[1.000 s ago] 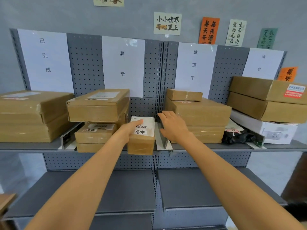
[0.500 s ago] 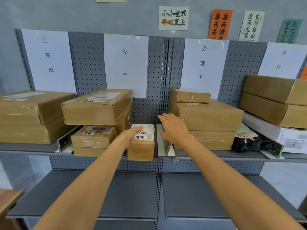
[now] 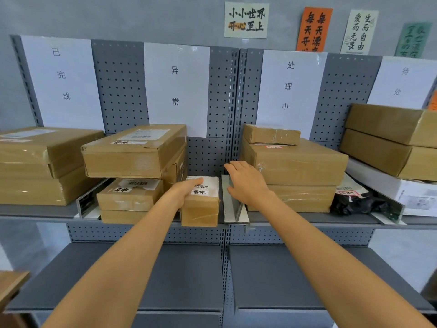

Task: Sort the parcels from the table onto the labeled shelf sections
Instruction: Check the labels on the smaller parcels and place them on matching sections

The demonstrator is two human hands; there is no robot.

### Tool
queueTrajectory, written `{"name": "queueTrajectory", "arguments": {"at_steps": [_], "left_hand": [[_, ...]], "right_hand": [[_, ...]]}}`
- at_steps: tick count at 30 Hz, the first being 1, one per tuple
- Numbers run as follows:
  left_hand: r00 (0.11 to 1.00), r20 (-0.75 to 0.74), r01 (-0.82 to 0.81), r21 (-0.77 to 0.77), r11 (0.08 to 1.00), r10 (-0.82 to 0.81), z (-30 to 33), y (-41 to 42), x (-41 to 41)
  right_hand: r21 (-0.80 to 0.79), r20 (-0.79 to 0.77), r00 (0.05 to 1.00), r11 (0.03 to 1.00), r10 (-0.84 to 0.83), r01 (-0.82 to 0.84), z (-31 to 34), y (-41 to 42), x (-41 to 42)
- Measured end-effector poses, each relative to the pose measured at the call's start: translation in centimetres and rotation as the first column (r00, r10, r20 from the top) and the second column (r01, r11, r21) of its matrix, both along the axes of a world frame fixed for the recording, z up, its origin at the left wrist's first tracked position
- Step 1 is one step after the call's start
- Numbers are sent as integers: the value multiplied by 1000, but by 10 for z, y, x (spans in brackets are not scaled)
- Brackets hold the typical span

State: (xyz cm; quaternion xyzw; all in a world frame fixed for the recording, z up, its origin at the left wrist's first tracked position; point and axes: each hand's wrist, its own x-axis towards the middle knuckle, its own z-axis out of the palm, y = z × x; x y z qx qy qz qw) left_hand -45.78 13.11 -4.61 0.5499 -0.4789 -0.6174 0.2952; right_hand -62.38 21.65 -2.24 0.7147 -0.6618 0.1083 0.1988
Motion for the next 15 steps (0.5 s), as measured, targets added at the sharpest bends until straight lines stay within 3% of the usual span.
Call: {"name": "queueTrajectory", "arguments": {"at_steps": [10, 15], "left_hand": [[999, 32, -27, -70, 997, 30, -1, -13, 0], [977, 174, -63, -309, 949, 122, -3, 8, 5]], "right_hand": [[-7, 7, 1000, 1000, -10, 10, -1, -7, -1], [-8, 11, 1000, 1000, -8, 8, 2, -9, 3]]}}
